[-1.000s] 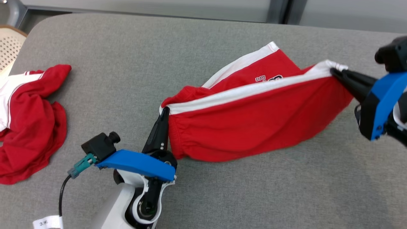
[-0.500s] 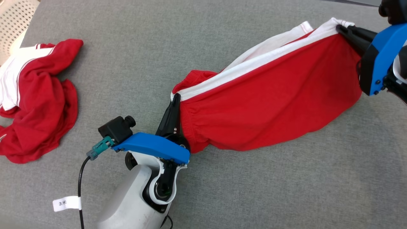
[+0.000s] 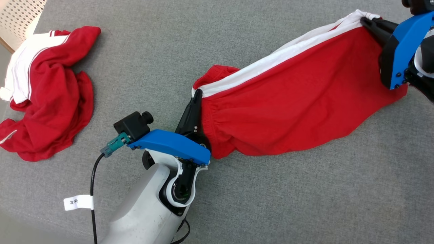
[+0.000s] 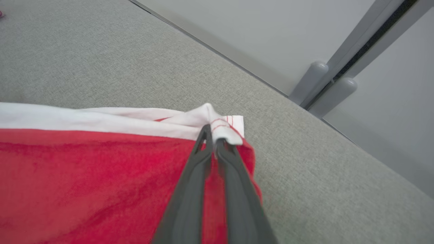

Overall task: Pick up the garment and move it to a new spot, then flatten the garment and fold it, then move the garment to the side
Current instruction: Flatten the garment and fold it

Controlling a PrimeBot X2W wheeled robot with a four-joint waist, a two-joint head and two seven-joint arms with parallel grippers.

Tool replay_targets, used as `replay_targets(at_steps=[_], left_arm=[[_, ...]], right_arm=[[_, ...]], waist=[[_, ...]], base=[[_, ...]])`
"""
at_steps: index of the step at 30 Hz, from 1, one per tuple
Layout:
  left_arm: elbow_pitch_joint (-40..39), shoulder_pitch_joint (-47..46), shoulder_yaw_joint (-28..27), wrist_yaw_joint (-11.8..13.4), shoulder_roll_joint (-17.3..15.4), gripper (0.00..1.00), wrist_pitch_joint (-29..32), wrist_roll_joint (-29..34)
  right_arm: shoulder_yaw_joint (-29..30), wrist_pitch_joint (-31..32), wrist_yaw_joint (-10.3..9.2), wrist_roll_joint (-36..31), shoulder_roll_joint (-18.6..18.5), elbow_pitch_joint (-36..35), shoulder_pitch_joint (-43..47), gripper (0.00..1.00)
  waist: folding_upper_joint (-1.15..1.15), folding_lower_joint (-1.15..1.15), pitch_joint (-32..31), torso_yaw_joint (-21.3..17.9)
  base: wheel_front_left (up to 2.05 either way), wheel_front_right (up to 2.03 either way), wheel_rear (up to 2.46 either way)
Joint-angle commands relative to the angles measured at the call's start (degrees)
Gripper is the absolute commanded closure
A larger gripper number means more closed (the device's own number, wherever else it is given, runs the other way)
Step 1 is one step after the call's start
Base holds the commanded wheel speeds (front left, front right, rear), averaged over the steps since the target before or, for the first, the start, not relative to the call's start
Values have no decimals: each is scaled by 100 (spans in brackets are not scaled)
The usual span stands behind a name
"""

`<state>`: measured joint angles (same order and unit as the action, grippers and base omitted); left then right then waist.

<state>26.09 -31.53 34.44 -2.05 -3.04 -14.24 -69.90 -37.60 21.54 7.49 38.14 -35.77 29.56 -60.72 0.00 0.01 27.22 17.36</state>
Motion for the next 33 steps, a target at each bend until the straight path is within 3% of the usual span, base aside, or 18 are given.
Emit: replay_targets(at_steps=[1,9,15,24,29,33], left_arm=[[40,-75,71,-23,23,0,-11,-64],[170,-19,248,-73,15,0,-62,-210],[105,231,33,-147,-125,0,-100,321],[-480,870,-1239,-264,-111,0,-100,2768],[-758,1078,-1606,-393,-60,0,-102,4084],[-913,1128,-1795,-470,-36,0,-102,4671]], right_arm=[[-24,-62,1,54,15,55,-108,0],[-286,-352,1,420,40,360,-72,0],[-444,-483,1,761,-39,428,201,0],[-53,-598,1,1302,-29,792,734,0],[210,-642,1,1281,31,1063,898,0],[470,-642,2,1178,118,1323,927,0]], waist=[[0,-1,6,1],[0,-1,-126,0],[0,-1,-386,0],[0,-1,-688,80],[0,-1,-711,128],[0,-1,-637,208]], base=[[0,0,0],[0,0,0],[0,0,0],[0,0,0],[0,0,0],[0,0,0]])
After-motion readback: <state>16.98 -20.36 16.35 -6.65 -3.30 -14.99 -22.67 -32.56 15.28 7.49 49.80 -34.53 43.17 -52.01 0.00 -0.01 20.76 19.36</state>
